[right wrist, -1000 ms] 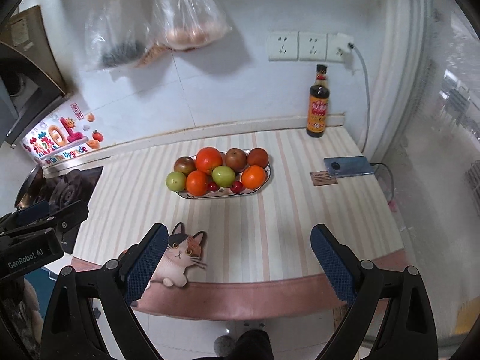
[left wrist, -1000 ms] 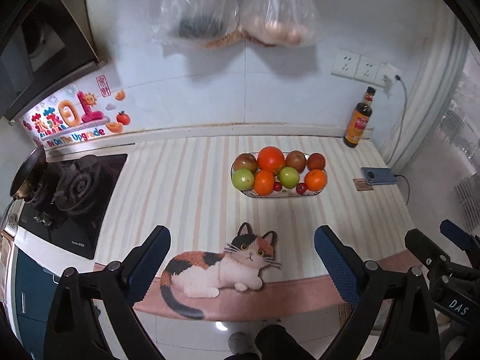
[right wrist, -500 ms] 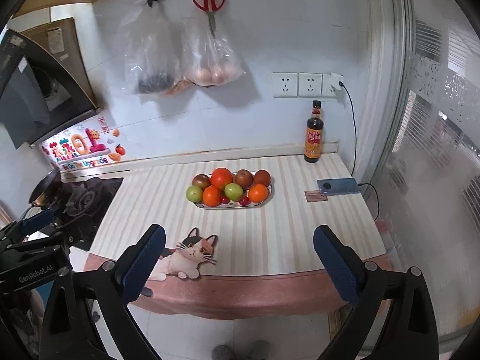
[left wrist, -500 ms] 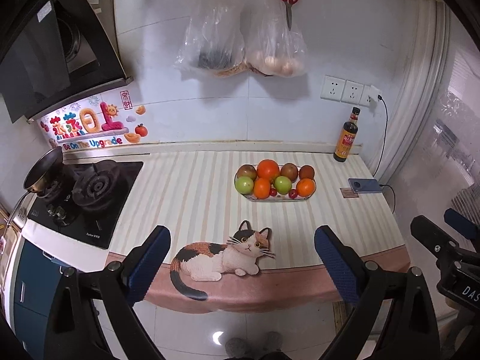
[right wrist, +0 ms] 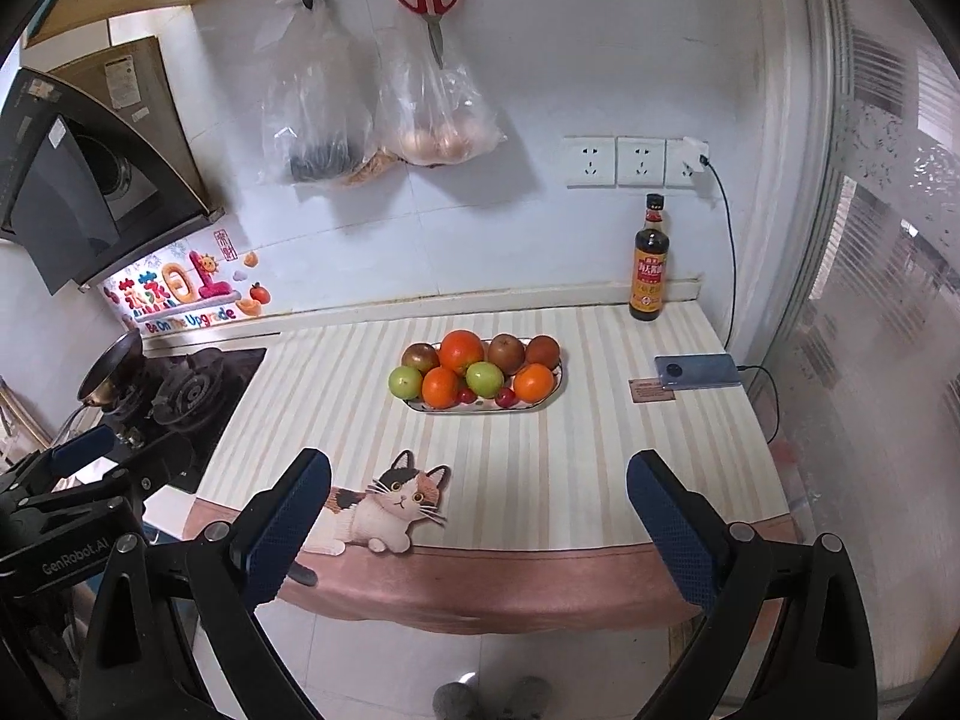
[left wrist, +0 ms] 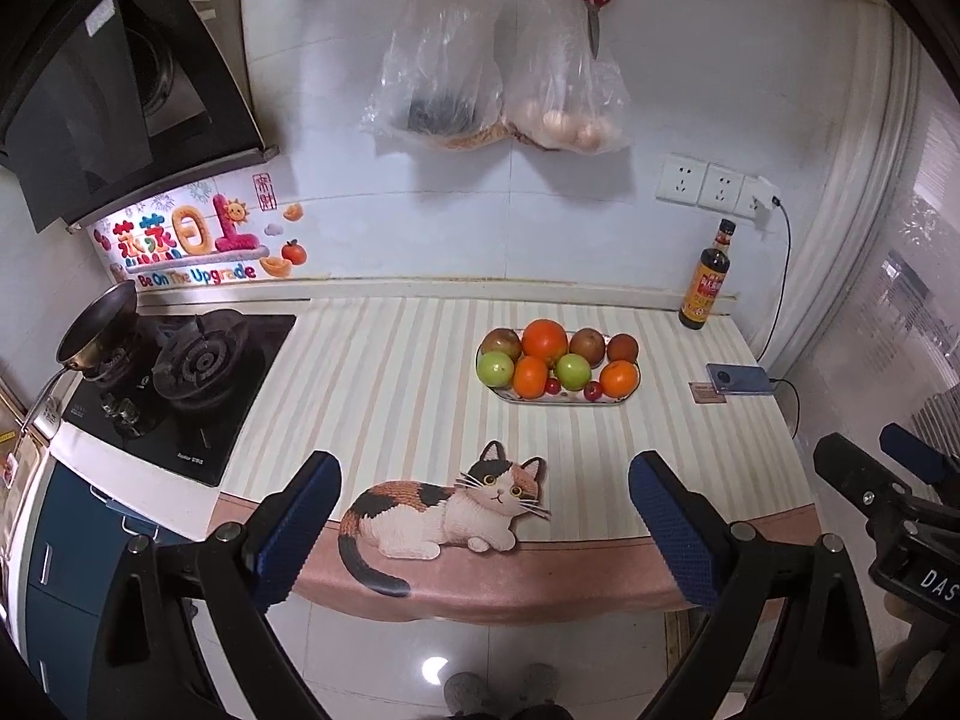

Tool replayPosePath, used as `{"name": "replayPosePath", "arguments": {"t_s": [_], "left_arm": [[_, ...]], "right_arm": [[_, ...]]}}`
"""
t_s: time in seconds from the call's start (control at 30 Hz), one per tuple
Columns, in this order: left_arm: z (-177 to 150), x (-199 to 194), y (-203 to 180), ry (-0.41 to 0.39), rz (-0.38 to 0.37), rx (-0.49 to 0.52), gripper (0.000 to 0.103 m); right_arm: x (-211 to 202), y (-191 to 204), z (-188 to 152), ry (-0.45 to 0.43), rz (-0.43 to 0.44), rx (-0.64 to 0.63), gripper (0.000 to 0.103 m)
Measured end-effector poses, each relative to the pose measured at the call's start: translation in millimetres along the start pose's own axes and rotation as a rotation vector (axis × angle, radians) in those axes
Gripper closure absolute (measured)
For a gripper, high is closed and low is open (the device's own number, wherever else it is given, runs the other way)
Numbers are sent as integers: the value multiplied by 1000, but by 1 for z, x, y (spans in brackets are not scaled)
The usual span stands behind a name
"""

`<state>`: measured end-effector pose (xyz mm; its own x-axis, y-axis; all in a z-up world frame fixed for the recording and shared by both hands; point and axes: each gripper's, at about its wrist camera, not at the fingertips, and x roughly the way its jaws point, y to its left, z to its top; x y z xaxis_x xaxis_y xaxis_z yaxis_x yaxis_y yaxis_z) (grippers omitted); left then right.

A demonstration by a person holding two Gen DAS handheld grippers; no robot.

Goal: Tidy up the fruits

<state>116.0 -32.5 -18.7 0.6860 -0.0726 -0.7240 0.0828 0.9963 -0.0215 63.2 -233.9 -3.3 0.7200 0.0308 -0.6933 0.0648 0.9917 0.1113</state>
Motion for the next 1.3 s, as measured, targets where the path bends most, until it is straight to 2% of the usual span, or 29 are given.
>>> {"name": "replayPosePath", "arguments": {"t_s": [0.03, 0.3, 0.6, 0.93, 1.3], "left_arm": [[1, 3, 0, 2, 1, 1, 1], [26, 49, -4, 47, 48, 22, 1], [48, 89, 0, 91, 66, 0, 1], [53, 104, 1, 113, 65, -2, 1], [54, 107, 0, 122, 58, -1, 0]], "right_arm": [[7, -1, 4, 8, 2, 2, 2], [61, -2, 33, 49, -14, -2, 2], [107, -4, 57, 86, -50, -10, 2], [128, -1, 61, 121, -57, -20, 2], [133, 0, 59, 139, -62, -32, 2]]}}
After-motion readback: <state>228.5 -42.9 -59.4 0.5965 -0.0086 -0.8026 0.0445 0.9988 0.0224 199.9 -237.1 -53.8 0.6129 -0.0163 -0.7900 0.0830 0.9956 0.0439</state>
